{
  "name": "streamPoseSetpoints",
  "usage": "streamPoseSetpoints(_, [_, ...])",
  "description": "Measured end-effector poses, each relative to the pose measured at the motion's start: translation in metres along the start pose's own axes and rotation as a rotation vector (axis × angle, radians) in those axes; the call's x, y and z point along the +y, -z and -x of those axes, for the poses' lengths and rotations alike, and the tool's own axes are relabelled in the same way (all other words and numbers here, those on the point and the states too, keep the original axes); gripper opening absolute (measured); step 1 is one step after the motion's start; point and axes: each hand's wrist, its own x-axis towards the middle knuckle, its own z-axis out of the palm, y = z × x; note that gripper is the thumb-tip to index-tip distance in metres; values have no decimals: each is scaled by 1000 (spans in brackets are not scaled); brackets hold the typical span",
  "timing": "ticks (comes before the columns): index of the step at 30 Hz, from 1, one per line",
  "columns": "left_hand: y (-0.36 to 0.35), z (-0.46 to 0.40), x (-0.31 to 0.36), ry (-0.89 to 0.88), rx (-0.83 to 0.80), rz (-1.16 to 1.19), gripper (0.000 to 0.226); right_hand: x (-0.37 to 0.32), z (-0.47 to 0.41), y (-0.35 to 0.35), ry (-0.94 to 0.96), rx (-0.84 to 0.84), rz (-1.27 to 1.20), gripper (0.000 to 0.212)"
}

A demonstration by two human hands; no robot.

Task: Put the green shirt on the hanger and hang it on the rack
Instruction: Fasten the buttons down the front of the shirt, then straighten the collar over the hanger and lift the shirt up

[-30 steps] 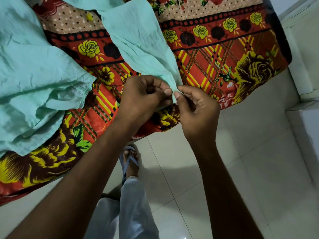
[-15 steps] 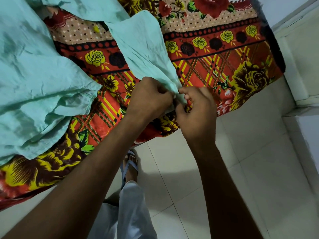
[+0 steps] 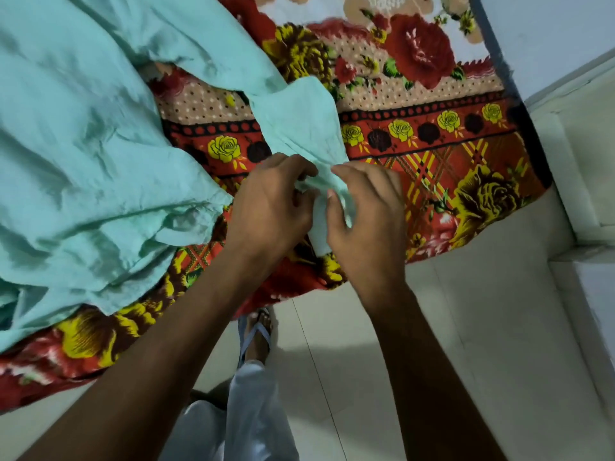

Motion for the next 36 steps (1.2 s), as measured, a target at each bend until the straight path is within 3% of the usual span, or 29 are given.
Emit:
streamPoseSetpoints(6, [78,-39,-24,54,174,-169,36,-65,-75,-51,226,-135,-115,49])
streamPoseSetpoints(15, [212,-83,-152,259,454,-402,40,-217,-194,-180,552,-144,-206,40])
streamPoseSetpoints(20, [282,-119,-228,321,514,-492,52,-298,-253,-238,656,-180,-209,38])
streamPoseSetpoints(26, [344,-191,-297,370,436,-601,83,-366,-332,-281,648,-189,-217,31])
streamPoseSetpoints(30, [357,-211,-339,391,353,-632,89,-410,-395,-310,631,-195,-194,29])
streamPoseSetpoints(36, [351,-209,-353,448,289,-650,86,-439,-459,-366,505,-458,-67,42])
